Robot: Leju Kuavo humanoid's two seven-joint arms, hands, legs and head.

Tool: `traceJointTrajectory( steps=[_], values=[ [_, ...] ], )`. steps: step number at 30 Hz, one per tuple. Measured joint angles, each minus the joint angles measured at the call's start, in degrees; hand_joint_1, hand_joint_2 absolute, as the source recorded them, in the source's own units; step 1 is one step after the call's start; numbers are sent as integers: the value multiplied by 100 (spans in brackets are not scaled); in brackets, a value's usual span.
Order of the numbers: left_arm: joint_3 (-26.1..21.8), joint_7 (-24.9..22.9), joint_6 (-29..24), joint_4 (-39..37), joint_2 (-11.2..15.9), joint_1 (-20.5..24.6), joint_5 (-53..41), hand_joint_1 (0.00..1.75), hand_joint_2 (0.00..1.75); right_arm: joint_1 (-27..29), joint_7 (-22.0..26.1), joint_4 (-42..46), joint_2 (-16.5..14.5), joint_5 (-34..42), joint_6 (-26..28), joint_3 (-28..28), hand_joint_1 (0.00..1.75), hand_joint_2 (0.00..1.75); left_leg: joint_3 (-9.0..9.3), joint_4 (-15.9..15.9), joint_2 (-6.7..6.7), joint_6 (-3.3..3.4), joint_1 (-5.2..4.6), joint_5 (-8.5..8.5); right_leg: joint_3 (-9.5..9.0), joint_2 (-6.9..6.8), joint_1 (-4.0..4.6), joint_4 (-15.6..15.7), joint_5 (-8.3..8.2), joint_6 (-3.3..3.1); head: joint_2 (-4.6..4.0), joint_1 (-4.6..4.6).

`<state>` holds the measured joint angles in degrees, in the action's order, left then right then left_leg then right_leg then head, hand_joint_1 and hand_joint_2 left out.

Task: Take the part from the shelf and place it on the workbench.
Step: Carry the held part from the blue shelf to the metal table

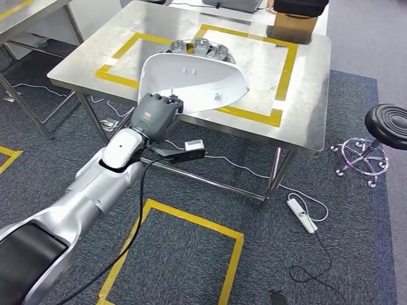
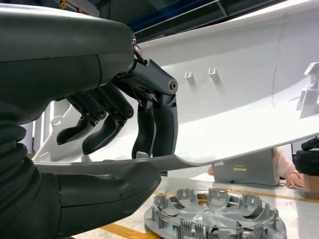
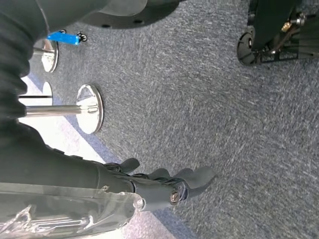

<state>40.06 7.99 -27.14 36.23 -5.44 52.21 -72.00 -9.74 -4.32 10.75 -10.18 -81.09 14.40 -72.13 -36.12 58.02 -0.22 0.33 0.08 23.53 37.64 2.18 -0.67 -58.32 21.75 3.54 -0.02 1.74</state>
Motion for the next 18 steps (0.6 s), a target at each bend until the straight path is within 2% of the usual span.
traceJointTrajectory(
  steps=[2,5,6,7,8,10,11,12,14,16,17,18],
  values=[
    [0,-20,7,1,-16,24,-4,175,175,2,3,0,0,-1,0,0,0,175,52,-65,12,39,31,-20,128,-61,2,-263,155,27,0,14],
    [6,-31,27,1,-32,42,-15,175,175,7,5,0,0,-1,0,0,0,175,85,-84,28,49,44,-9,662,-146,-13,-1335,634,61,1,28],
    [12,-32,32,1,-33,39,-19,175,175,9,5,0,0,1,-1,0,0,175,91,-83,31,36,48,2,792,-155,-22,-1573,695,74,1,27],
    [20,-32,36,1,-33,37,-21,175,175,13,5,0,1,2,-1,0,0,175,102,-82,33,14,58,15,821,-160,-33,-1607,650,88,0,27],
    [29,-33,39,1,-33,35,-22,175,175,16,5,1,1,2,-2,0,0,175,122,-80,32,-18,76,35,719,-169,-51,-1394,498,107,0,27],
    [45,-34,39,1,-33,40,-21,175,175,19,5,-3,-6,4,-4,0,0,175,177,-69,31,-113,104,92,307,-209,-87,-624,149,166,0,36],
    [52,-34,40,1,-34,48,-20,175,175,18,5,-5,-15,4,-5,0,0,175,193,-58,31,-162,106,119,139,-213,-98,-319,60,156,1,43],
    [60,-34,41,0,-35,56,-20,175,175,16,5,-9,-24,5,-7,0,0,175,204,-56,30,-203,98,136,47,-210,-101,-162,48,122,1,44],
    [74,-34,43,-1,-37,69,-21,175,175,18,5,-11,-35,6,-9,0,0,175,229,-81,30,-260,93,152,28,-168,-84,-145,112,-16,1,29],
    [79,-34,42,1,-38,75,-20,175,175,27,5,-10,-35,8,-8,0,0,175,246,-52,32,-313,111,200,-10,-145,-76,-154,158,-124,1,7],
    [79,-34,42,1,-39,81,-20,175,175,28,5,-9,-34,8,-7,0,0,175,183,95,33,-332,115,271,-44,-137,-78,-151,183,-173,1,1],
    [79,-35,41,1,-40,84,-20,175,175,28,5,-8,-34,8,-6,0,0,175,38,372,32,-340,113,382,-78,-134,-79,-146,210,-214,1,-13]
  ],
)
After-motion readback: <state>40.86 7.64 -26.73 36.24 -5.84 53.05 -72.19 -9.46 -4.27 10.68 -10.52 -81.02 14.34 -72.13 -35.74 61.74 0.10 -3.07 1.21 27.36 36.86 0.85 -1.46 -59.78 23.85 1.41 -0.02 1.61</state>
